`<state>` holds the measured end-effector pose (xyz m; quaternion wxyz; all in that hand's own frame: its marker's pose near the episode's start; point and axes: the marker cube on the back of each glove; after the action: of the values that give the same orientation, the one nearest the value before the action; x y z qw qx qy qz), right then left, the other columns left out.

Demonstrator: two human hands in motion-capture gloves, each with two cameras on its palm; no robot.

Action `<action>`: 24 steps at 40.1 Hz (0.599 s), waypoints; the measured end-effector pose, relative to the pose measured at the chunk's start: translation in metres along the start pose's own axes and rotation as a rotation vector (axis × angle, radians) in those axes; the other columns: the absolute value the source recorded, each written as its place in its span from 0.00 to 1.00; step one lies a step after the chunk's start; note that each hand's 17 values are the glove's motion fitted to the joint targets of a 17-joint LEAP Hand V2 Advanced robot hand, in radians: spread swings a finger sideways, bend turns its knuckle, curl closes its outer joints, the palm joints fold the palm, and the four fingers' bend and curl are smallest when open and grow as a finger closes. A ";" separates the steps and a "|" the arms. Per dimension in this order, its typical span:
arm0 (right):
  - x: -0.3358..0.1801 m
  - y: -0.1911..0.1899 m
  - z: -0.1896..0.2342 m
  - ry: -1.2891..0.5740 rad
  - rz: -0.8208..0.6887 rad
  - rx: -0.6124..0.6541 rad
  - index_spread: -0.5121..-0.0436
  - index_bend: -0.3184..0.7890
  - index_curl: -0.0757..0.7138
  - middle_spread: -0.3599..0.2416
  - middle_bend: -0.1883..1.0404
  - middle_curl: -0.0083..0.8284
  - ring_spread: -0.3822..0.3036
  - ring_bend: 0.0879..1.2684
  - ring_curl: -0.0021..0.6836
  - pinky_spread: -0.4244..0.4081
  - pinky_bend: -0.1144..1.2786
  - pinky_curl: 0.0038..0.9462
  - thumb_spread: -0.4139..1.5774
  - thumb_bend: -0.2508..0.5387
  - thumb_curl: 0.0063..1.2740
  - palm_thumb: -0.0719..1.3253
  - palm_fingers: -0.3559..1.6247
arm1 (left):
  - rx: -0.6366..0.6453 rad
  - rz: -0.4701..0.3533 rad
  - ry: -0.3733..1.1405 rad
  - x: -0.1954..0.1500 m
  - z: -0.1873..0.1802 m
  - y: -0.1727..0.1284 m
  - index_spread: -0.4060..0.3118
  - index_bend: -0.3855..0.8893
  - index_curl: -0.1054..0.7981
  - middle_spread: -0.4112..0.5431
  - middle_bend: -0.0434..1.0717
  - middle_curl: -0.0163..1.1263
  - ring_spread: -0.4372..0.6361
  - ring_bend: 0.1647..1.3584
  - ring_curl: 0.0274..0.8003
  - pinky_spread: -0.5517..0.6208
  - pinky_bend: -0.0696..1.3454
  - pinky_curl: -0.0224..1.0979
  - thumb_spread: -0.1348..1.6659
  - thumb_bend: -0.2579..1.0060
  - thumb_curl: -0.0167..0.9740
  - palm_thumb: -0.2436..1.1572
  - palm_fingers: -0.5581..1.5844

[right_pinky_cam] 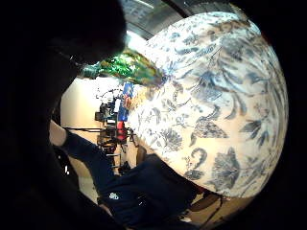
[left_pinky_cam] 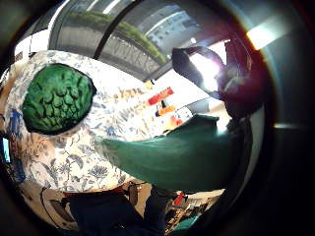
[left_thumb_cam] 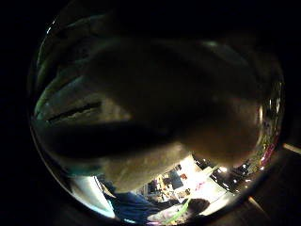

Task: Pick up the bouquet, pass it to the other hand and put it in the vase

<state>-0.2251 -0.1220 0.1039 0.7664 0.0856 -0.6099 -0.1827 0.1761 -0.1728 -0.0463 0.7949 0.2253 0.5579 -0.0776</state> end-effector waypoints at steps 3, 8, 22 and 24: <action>-0.007 -0.001 -0.008 0.008 0.047 0.017 0.51 0.39 0.62 0.34 0.32 0.61 0.28 0.29 0.62 0.60 0.32 0.43 0.77 0.29 0.27 0.76 0.54 | 0.036 0.000 -0.003 0.009 -0.011 -0.006 0.20 0.47 0.72 0.11 0.51 0.52 0.11 0.38 0.56 0.24 0.25 0.42 0.74 0.20 0.41 0.79 0.82; -0.020 -0.002 -0.019 0.018 0.039 0.019 0.51 0.37 0.59 0.39 0.28 0.57 0.33 0.26 0.61 0.64 0.36 0.44 0.77 0.23 0.26 0.67 0.49 | 0.093 0.002 0.015 0.025 -0.029 -0.018 0.19 0.47 0.74 0.11 0.51 0.53 0.11 0.37 0.56 0.23 0.25 0.43 0.75 0.20 0.40 0.80 0.82; -0.035 -0.010 -0.054 0.112 0.019 0.059 0.48 0.37 0.47 0.54 0.28 0.48 0.50 0.25 0.58 0.78 0.47 0.45 0.77 0.27 0.24 0.53 0.37 | 0.173 -0.043 0.029 0.054 -0.062 -0.041 0.18 0.45 0.78 0.10 0.50 0.55 0.11 0.37 0.57 0.23 0.24 0.45 0.76 0.20 0.40 0.80 0.81; -0.035 -0.010 -0.058 0.114 0.014 0.060 0.48 0.37 0.46 0.55 0.28 0.47 0.52 0.25 0.57 0.78 0.48 0.45 0.77 0.28 0.24 0.52 0.36 | 0.179 -0.052 0.028 0.057 -0.066 -0.042 0.18 0.45 0.78 0.10 0.50 0.55 0.11 0.37 0.57 0.23 0.24 0.45 0.76 0.20 0.40 0.80 0.81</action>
<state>-0.1775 -0.1236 0.0551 0.7982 0.1146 -0.5710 -0.1539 0.1250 -0.1735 -0.1280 0.7613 0.2821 0.5656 -0.1447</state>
